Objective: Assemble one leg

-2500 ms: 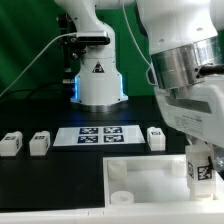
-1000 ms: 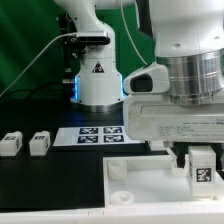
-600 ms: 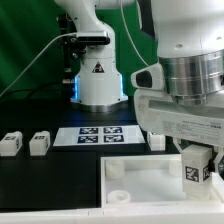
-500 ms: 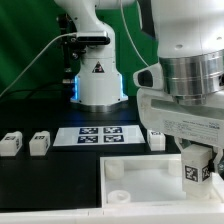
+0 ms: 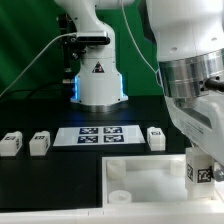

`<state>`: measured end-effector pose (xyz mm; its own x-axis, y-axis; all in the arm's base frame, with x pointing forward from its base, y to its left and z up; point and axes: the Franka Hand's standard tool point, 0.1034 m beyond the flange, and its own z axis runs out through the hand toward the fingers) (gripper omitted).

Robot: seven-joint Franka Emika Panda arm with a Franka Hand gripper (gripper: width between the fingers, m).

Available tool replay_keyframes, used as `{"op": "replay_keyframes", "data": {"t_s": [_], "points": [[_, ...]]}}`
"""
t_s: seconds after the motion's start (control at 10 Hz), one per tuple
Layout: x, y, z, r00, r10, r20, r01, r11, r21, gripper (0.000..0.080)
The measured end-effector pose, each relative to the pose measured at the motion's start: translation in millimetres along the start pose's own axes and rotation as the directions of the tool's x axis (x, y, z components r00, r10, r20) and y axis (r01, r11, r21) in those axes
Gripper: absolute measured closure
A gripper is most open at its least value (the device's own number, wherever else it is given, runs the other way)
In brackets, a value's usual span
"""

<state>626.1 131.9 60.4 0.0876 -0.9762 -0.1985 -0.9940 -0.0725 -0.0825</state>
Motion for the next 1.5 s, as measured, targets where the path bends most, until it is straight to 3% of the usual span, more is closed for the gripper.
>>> {"op": "replay_keyframes", "data": {"t_s": [0.1,0.2,0.3,0.4,0.5,0.6,0.8,0.9,1.1,1.2,1.4,1.5], "points": [[0.1,0.1,0.2,0.999,-0.046,0.000,0.046,0.999,0.000,0.0289],[0.1,0.1,0.3,0.999,-0.052,0.000,0.052,0.999,0.000,0.0289],[1.0,0.7,0.4,0.996,-0.093,-0.001,0.093,0.996,-0.004,0.0175],[6.6,8.5,1.4,0.933,-0.360,0.003,0.359,0.931,-0.060,0.0157],[8.6,9.7,-0.5,0.859,-0.512,0.009,0.510,0.855,-0.091,0.0157],[8.4,7.1,-2.9,0.764,-0.645,0.011,0.642,0.759,-0.103,0.0151],[10.2,7.1,-2.1,0.652,-0.758,0.024,0.756,0.647,-0.100,0.0150],[9.7,6.2,-3.2,0.550,-0.835,0.034,0.832,0.544,-0.106,0.0150],[0.5,-6.4,-11.7,0.274,-0.962,0.013,0.947,0.267,-0.177,0.0150],[0.7,-10.8,-11.5,0.164,-0.986,-0.002,0.972,0.162,-0.172,0.0150],[0.8,-9.7,-10.7,0.203,-0.979,-0.005,0.965,0.201,-0.170,0.0154],[0.6,-9.6,-10.5,0.269,-0.963,-0.016,0.949,0.268,-0.169,0.0314]]}}
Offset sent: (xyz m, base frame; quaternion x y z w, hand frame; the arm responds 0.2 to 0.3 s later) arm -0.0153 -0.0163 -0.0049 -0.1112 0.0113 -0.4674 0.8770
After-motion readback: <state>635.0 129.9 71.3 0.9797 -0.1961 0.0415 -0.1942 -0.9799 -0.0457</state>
